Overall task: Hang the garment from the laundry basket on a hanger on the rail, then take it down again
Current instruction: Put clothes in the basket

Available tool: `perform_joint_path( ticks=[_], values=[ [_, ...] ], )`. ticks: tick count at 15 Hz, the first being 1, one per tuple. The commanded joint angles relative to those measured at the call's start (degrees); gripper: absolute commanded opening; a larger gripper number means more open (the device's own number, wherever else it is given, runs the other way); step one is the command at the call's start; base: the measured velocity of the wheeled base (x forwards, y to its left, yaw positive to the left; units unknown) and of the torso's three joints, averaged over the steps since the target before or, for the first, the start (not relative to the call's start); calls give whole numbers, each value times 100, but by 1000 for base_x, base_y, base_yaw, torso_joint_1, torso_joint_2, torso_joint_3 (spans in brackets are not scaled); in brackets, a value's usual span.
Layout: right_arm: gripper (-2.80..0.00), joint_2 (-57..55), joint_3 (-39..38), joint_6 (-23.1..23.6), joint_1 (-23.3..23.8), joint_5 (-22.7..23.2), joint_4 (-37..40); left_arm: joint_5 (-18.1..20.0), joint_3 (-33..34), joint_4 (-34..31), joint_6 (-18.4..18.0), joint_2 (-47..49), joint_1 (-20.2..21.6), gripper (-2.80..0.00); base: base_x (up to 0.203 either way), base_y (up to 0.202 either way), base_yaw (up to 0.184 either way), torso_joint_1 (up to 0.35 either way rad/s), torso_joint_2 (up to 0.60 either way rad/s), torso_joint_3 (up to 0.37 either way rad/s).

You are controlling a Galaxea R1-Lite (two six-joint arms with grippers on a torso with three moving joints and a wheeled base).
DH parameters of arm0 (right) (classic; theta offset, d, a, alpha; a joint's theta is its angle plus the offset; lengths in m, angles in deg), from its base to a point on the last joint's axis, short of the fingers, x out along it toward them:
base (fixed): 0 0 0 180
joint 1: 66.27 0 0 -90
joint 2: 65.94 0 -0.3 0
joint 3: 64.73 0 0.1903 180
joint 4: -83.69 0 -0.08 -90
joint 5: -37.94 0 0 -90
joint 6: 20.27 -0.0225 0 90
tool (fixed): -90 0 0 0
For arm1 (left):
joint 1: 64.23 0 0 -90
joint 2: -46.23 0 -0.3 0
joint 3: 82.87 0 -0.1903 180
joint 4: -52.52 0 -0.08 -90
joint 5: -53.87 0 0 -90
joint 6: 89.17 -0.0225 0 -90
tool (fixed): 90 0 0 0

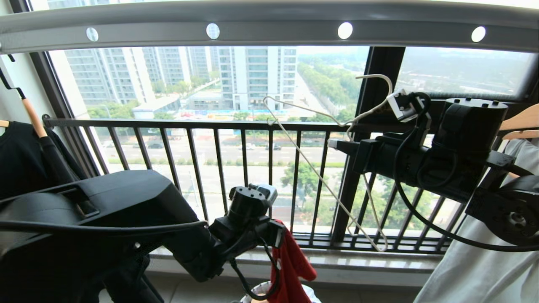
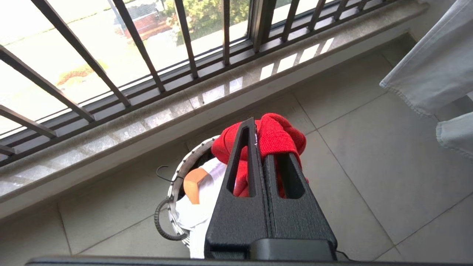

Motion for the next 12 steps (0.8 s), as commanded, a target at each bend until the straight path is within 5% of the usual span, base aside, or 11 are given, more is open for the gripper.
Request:
perform_joint_path(
  ticks=[1, 11, 12],
  values=[
    [-280, 9, -1, -8, -7, 14, -25, -100, -79, 24, -159, 412, 136, -280, 0, 0, 0, 0, 0, 0],
    [-280, -9, -37, 123, -7, 14, -25, -186, -67, 24, -678, 790, 313, -280, 0, 0, 0, 0, 0, 0],
    [-280, -9, -37, 123, -7, 14, -25, -277, -93, 24, -763, 845, 336, 0, 0, 0, 0, 0, 0, 0]
  ],
)
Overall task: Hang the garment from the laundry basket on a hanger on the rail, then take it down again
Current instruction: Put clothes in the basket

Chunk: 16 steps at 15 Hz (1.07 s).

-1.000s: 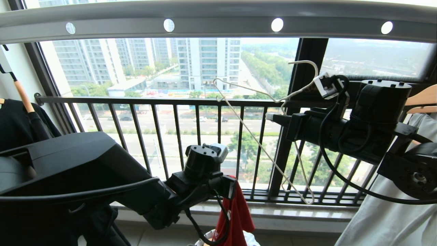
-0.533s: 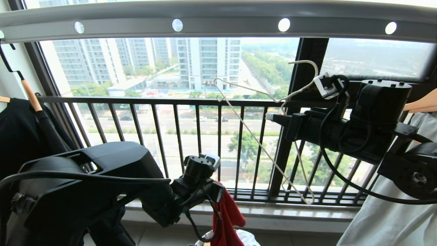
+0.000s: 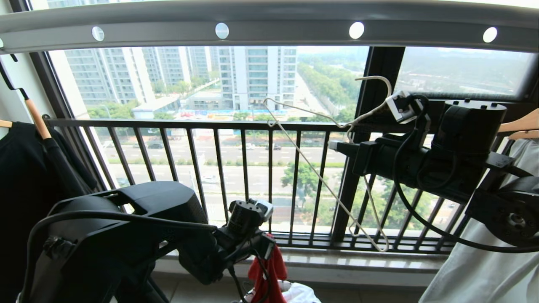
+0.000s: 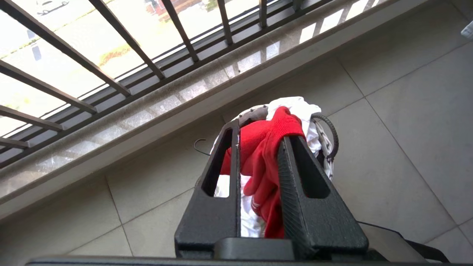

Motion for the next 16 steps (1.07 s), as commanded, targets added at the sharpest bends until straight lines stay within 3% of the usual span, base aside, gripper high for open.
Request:
perform_joint_path(
  ticks=[1, 9, 10, 16],
  values=[
    [-280, 0, 1, -6, 3, 11, -27, -121, -51, 22, -41, 113, 34, 0, 0, 0, 0, 0, 0, 0],
    [-280, -18, -8, -6, -2, 11, -27, -147, -5, -214, -59, -202, 16, 0, 0, 0, 0, 0, 0, 0],
    [-280, -18, -8, -6, -2, 11, -27, -155, 3, -205, -59, -194, 16, -280, 0, 0, 0, 0, 0, 0],
    [-280, 15, -43, 56, -2, 11, -27, -131, 173, -503, -37, -899, -159, -280, 0, 0, 0, 0, 0, 0]
  ],
)
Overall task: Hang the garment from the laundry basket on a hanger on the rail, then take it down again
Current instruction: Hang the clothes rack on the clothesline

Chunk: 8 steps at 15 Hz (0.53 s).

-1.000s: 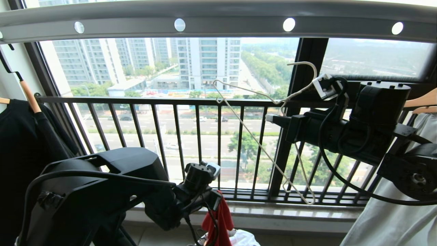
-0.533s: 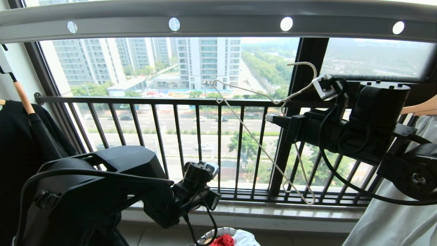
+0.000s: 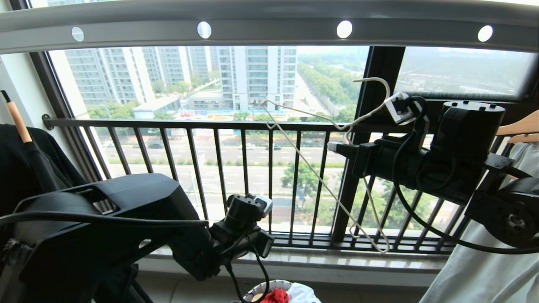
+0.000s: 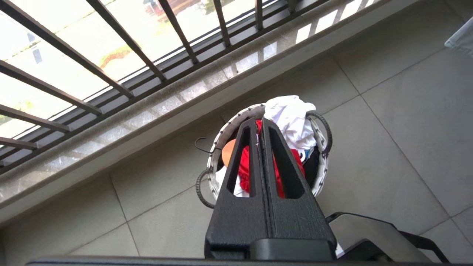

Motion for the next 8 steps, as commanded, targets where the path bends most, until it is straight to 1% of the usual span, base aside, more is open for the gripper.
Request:
perform_joint_path(
  ticks=[1, 2, 4, 6, 8],
  values=[
    [-280, 32, -21, -4, -2, 11, -27, -2, 140, -53, 4, -609, -115, -280, 0, 0, 0, 0, 0, 0],
    [-280, 59, -39, -4, -2, 11, -27, -2, 224, -148, 4, -926, -185, -280, 0, 0, 0, 0, 0, 0],
    [-280, 85, -152, 9, -93, 11, -27, 4, 335, -574, 8, -1714, -319, -280, 0, 0, 0, 0, 0, 0],
    [-280, 104, -162, 94, -169, -6, -27, 6, 387, -983, 17, -2491, -390, -280, 0, 0, 0, 0, 0, 0],
    [-280, 194, -213, 110, -247, -11, -18, 6, 437, -1245, 12, -3210, -442, -280, 0, 0, 0, 0, 0, 0]
  ],
)
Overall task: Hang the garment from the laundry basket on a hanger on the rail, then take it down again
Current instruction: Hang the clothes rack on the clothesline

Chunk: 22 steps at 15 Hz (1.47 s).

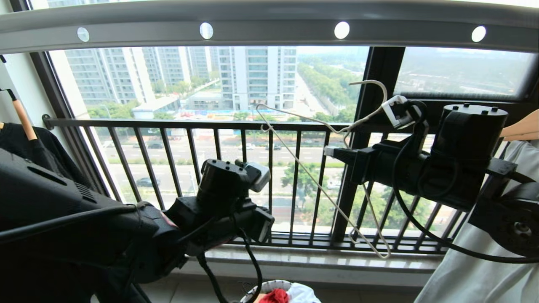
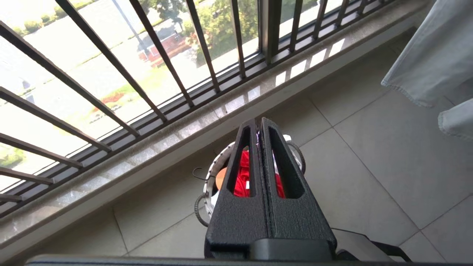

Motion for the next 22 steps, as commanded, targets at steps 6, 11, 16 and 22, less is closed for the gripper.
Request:
perform_joint_path(
  ticks=[6, 11, 16, 22],
  values=[
    [-280, 337, -165, 212, -914, -1174, 291, -24, -179, -1393, -6, -2569, -191, -280, 0, 0, 0, 0, 0, 0],
    [-280, 1058, -276, 811, -1310, -2177, 961, -84, -358, -1629, -72, -3262, 172, -280, 0, 0, 0, 0, 0, 0],
    [-280, 1898, -357, 909, -1022, -3339, 1782, -81, -508, -1844, -88, -3555, 377, -280, 0, 0, 0, 0, 0, 0],
    [-280, 2611, -456, 919, -142, -3379, 2475, -81, -491, -1835, -105, -3573, 368, -280, 0, 0, 0, 0, 0, 0]
  ],
)
